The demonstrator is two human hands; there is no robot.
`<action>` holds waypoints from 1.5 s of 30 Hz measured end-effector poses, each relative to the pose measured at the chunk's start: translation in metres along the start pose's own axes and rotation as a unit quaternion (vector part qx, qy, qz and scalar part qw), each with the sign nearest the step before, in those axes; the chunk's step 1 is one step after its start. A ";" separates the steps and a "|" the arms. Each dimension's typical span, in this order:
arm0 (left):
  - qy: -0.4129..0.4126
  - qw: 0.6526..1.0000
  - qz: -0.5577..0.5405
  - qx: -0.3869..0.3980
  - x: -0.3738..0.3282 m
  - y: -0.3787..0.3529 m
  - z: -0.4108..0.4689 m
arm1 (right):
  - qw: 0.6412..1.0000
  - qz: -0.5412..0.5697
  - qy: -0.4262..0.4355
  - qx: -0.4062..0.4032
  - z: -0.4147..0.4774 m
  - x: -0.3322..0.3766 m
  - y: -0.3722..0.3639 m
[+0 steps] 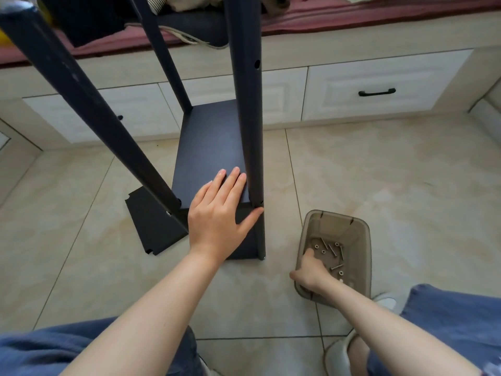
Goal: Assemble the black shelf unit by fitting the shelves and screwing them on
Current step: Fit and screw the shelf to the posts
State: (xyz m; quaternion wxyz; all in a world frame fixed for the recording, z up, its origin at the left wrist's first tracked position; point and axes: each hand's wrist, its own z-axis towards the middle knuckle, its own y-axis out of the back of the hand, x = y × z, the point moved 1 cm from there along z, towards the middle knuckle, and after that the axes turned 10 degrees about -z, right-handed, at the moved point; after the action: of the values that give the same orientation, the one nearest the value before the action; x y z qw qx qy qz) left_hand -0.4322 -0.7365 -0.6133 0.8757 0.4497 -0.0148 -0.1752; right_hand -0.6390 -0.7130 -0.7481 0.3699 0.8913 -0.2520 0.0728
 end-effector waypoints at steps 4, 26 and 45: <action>0.006 1.000 -0.004 0.008 0.000 0.000 0.000 | 0.999 0.014 0.034 0.026 -0.003 0.010 -0.015; 0.035 0.999 -0.014 0.015 -0.003 -0.002 0.000 | 0.998 -0.045 0.018 0.043 0.034 -0.017 -0.026; 0.033 0.999 -0.020 -0.006 -0.004 -0.001 -0.002 | 0.992 -0.127 0.010 0.009 0.048 -0.025 -0.057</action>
State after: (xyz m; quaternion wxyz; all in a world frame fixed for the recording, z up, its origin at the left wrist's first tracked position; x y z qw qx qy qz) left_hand -0.4359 -0.7343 -0.6147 0.8745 0.4506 0.0243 -0.1778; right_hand -0.6346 -0.7029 -0.8258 0.3709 0.9185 -0.1321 0.0362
